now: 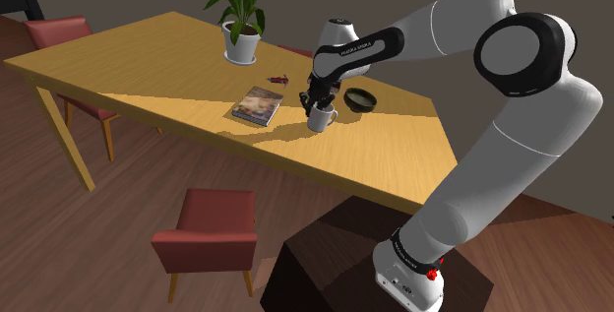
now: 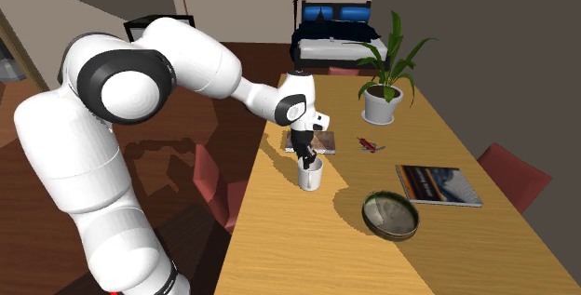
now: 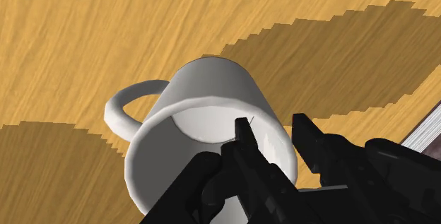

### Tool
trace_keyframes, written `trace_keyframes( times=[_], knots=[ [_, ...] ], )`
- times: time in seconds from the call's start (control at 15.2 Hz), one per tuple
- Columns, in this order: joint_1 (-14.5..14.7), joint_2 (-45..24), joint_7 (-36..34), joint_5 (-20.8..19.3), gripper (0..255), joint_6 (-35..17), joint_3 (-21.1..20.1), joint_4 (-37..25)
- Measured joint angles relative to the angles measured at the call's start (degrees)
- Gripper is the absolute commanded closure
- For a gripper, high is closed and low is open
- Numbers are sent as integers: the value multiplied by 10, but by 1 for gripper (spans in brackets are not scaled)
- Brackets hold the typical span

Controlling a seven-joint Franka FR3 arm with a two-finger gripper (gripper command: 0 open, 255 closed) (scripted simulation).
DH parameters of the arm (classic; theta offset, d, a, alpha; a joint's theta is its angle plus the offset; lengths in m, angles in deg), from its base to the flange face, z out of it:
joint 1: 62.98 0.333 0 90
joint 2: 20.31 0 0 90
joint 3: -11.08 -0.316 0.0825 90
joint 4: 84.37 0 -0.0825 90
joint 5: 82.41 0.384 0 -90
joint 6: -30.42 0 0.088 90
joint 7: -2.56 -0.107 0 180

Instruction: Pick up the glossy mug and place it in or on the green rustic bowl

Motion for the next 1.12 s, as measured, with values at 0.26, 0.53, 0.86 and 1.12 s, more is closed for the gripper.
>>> trace_keyframes(
  times=[0.26, 0.53, 0.86, 1.12],
  knots=[
    [0, 0, 0, 0, 255, 0, 0, 0],
    [0, 0, 0, 0, 255, 0, 0, 0],
    [0, 16, 3, 2, 255, 29, 0, -13],
    [0, 33, 5, 3, 255, 57, 0, -25]
  ],
)
